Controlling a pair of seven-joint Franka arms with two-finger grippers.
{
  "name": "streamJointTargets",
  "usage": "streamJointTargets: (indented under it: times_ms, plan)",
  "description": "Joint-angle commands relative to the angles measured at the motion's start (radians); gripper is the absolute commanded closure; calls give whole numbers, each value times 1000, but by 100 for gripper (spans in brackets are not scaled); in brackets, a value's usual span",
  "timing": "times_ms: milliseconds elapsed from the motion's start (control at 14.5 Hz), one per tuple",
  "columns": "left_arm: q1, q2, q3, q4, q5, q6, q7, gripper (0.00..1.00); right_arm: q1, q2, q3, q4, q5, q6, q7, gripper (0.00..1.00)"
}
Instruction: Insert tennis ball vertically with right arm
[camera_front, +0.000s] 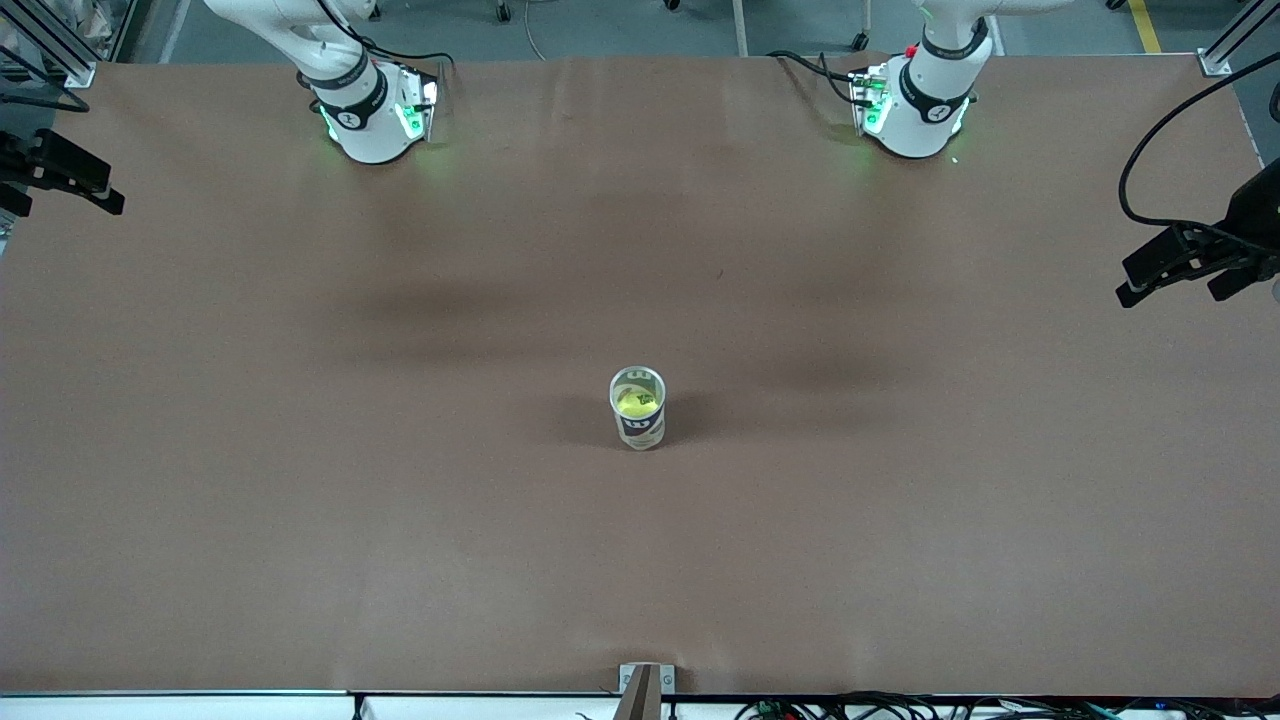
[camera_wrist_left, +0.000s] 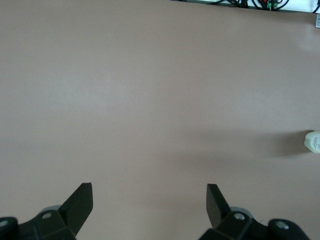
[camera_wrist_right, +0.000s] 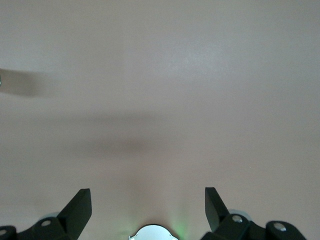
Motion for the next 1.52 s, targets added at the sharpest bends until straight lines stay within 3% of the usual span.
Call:
streamJointTargets:
  times_ms: [0,415,969,1453]
  plan:
    - [-2,-2,3,5,15,-7,19,0,-13,-25,3,-23,3,0,-13,0]
    - [4,-7,3,8,10,-9,134,0,-13,-25,3,-23,3,0,-13,0]
    - [5,-10,5,6,7,-113,56,0,-11,-25,5,-23,3,0,-13,0]
    - [4,-8,5,8,7,-112,54,0,-8,-25,6,-23,3,0,-13,0]
